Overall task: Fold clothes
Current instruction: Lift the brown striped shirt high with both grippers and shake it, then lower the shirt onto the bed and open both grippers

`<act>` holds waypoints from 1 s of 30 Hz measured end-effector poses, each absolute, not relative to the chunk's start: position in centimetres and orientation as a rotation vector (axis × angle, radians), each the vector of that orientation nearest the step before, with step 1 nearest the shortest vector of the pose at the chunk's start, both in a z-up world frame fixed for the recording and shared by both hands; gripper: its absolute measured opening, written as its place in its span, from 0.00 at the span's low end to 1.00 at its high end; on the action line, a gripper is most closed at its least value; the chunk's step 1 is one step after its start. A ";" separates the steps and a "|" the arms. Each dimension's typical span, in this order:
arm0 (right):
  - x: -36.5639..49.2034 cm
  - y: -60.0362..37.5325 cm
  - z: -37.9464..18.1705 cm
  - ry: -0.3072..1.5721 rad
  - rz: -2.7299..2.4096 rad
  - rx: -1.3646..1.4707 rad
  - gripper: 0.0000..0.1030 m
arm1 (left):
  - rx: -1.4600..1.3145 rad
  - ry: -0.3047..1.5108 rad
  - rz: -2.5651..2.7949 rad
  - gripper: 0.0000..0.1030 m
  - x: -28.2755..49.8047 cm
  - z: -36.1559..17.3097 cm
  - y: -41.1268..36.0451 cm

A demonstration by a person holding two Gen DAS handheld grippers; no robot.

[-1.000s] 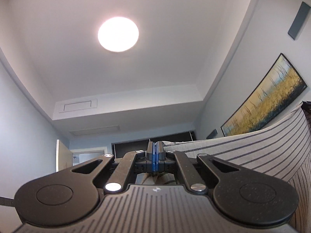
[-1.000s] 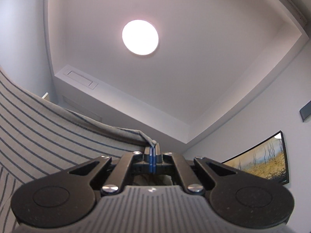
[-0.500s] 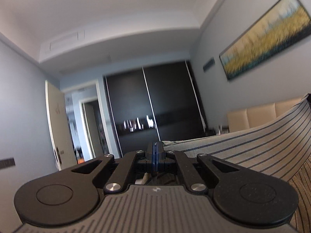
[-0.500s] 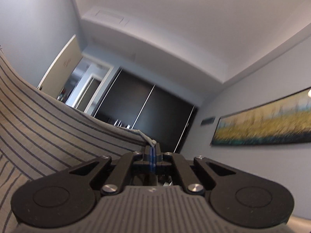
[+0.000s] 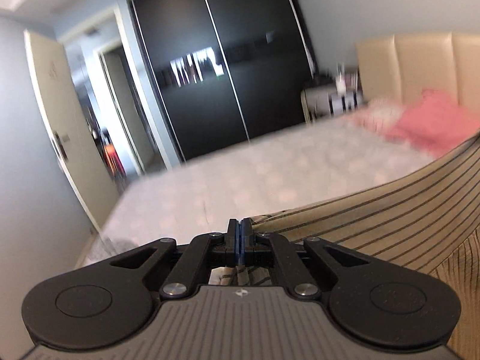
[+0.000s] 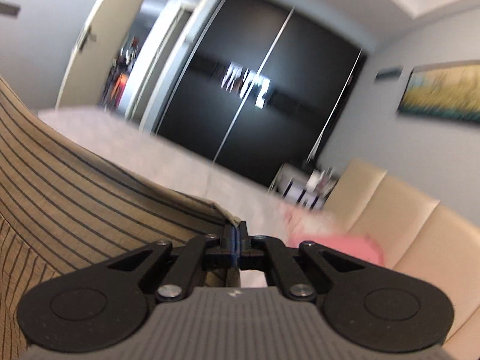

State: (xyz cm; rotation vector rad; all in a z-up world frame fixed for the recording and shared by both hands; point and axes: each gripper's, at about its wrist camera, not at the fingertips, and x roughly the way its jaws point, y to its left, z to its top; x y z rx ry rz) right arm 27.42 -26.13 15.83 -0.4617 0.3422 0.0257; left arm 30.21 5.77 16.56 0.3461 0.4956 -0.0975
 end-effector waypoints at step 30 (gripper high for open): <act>43.4 -28.8 -4.6 0.767 0.151 -0.241 0.38 | 0.191 0.821 -0.179 0.30 46.5 -3.4 8.9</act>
